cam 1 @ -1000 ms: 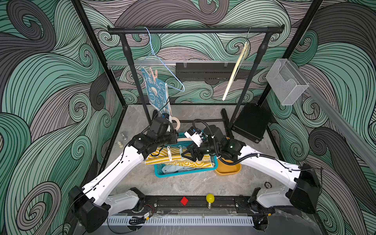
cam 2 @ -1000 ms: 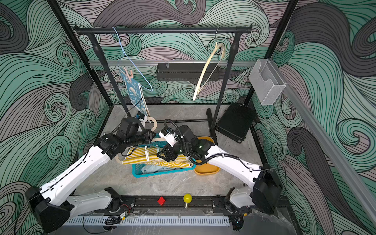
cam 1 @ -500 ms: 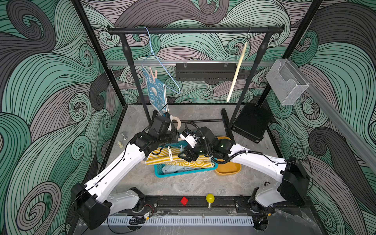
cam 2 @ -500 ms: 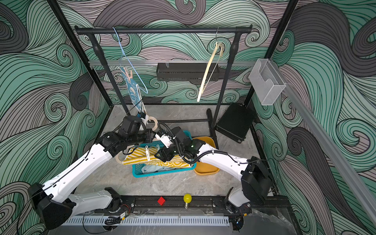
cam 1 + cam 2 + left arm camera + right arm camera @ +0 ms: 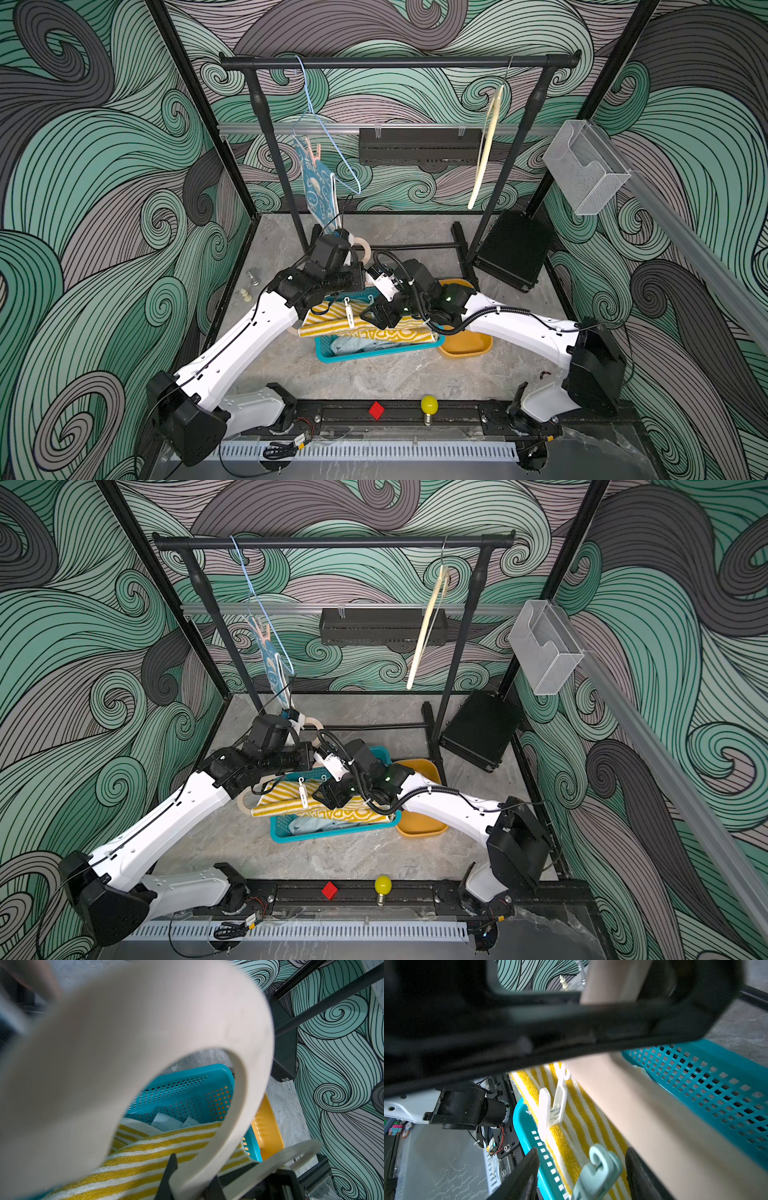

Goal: Remove the clothespins securing towels to the hanger
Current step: Remove the clothespin from the hanger.

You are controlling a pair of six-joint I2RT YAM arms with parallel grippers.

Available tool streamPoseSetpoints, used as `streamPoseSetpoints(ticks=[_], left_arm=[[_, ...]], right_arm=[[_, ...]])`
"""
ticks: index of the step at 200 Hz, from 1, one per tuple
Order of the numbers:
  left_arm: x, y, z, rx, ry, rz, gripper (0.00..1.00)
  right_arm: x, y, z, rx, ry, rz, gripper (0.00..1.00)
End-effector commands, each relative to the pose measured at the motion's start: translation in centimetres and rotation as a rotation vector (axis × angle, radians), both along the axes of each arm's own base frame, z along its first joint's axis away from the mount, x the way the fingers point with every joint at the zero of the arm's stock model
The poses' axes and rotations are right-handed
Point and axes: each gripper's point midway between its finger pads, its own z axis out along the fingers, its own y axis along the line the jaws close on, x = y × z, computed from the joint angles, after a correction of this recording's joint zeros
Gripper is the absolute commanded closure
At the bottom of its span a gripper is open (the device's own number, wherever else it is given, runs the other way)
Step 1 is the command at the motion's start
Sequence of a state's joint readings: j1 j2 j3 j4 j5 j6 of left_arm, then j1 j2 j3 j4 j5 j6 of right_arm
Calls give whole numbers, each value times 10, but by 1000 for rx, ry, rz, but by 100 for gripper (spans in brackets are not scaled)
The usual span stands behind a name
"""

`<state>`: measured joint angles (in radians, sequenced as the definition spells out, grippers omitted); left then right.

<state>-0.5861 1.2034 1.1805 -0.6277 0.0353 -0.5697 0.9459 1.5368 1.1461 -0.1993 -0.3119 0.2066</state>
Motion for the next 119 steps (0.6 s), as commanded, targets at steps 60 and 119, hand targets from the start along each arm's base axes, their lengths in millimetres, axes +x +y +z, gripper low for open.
streamPoseSetpoints(ticks=[60,119], left_arm=[[2,-11,15,-43,-15,-20,100],[2,-9,14,-35,-15,-16,100]], right_arm=[[2,13,10,69,-1,8,39],[-1,14,8,84,27,23,49]])
